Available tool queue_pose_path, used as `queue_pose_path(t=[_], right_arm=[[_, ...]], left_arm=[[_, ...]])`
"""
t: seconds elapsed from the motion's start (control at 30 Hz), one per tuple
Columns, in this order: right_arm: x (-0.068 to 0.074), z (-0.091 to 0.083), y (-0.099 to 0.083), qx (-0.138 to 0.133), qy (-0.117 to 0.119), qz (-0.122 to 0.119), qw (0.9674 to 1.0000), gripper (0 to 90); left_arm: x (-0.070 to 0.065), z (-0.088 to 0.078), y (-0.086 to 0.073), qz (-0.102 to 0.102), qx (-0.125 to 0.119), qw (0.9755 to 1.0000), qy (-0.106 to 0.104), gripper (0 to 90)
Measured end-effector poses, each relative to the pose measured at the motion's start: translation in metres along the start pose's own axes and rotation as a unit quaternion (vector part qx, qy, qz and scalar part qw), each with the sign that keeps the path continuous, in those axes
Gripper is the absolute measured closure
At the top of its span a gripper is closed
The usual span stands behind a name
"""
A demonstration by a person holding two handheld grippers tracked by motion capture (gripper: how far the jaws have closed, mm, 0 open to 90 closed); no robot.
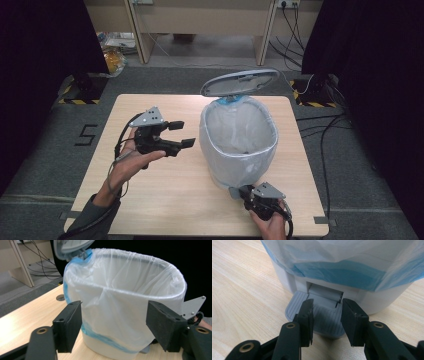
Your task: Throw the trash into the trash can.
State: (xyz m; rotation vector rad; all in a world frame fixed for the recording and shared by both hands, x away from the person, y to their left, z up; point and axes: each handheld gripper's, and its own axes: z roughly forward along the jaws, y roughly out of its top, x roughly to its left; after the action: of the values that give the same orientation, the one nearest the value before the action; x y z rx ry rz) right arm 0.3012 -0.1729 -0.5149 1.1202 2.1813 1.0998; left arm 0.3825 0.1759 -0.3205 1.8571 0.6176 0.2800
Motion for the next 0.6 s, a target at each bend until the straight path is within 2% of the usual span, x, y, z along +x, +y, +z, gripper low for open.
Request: queue_pose_path(t=[0.37, 0.57, 0.6], right_arm=[[0.0, 0.0, 0.0, 0.001, 0.0, 0.001, 1.0, 61.9], [0.0, 0.0, 0.0, 0.0, 0.0, 0.001, 1.0, 61.9], [0.0, 0.0, 0.0, 0.001, 0.0, 0.001, 1.0, 61.9]], left_arm=[[0.004, -0.005, -0.021, 0.001, -0.001, 1.0, 0.007, 21.3], [0.006, -0.005, -0.039, -0.003, 0.008, 0.9999, 0.014, 20.7], [0.007, -0.004, -0.045, -0.007, 0.009, 0.9998, 0.019, 20.7]])
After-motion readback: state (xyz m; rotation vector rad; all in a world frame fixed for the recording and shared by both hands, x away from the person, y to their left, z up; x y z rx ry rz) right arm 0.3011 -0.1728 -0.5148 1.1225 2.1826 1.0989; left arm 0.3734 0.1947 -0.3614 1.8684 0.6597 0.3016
